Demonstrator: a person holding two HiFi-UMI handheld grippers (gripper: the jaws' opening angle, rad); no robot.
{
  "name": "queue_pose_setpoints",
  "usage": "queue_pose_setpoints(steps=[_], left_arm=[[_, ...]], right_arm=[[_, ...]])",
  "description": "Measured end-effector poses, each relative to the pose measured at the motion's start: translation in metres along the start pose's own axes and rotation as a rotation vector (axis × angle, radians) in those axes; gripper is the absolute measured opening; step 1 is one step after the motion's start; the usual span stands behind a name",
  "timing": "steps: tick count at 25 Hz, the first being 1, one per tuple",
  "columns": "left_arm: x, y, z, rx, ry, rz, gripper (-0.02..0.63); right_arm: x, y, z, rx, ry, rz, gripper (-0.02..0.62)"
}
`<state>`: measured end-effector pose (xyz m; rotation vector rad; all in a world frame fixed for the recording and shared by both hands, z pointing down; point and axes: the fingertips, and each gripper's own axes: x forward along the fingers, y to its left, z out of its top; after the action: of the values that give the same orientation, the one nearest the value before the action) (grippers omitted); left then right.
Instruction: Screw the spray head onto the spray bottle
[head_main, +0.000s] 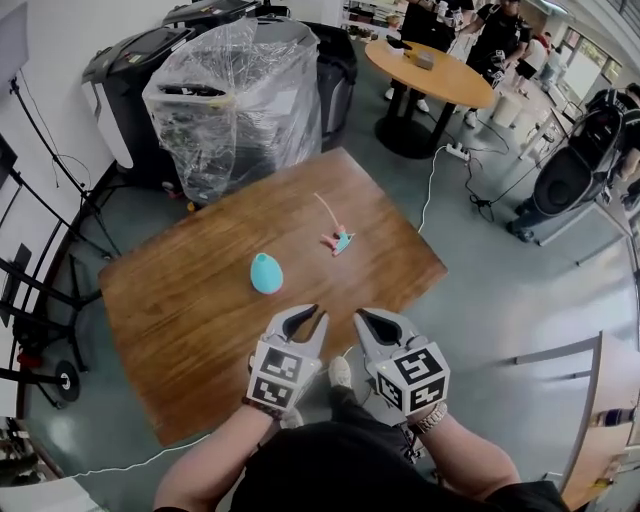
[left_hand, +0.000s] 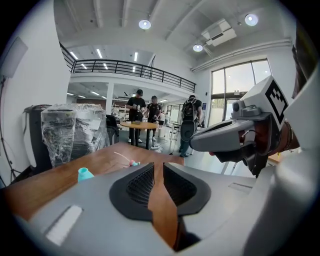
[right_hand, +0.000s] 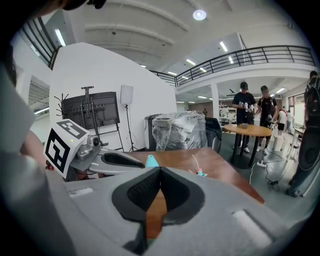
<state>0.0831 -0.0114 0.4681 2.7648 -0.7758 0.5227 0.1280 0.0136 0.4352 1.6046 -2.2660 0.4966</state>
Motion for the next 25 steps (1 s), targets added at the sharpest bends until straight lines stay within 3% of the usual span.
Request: queue_pose_setpoints(steps=[14,25], left_arm=[[0.158,0.062,-0.031,-0.067,0.186,0.123,0.100],[0.226,0.097,-0.081,-0.077,0.343,0.164,0.124]], right_arm=[[0.066,-0.106,-0.020,-0.005,0.142,0.168,-0.008],[0.085,-0.147,-0.024,-0.044,0.198,0.231,-0.008]])
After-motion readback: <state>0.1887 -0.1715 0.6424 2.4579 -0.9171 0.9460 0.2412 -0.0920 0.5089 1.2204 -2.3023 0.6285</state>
